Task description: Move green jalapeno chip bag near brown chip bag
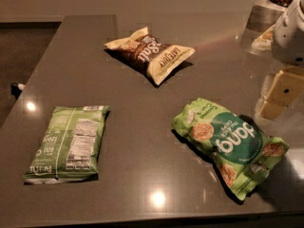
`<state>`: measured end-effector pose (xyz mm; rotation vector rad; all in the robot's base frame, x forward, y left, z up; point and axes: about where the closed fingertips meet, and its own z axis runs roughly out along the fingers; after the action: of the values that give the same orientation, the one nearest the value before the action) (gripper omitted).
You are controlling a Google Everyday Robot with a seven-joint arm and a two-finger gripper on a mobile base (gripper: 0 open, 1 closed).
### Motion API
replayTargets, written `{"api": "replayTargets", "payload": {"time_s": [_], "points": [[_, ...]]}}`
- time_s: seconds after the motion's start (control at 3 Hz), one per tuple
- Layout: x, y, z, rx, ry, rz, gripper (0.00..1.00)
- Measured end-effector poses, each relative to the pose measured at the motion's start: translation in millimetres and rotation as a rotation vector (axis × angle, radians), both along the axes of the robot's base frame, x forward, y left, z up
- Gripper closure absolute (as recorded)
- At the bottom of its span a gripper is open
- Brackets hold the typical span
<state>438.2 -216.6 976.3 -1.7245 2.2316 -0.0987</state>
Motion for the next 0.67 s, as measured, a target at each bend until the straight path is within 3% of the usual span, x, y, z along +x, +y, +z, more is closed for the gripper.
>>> {"api": "replayTargets", "payload": {"time_s": [0.33, 0.67], "points": [[0, 0, 0, 0.0, 0.0, 0.0, 0.0], [5, 21, -2, 0.005, 0.0, 0.047, 0.0]]}}
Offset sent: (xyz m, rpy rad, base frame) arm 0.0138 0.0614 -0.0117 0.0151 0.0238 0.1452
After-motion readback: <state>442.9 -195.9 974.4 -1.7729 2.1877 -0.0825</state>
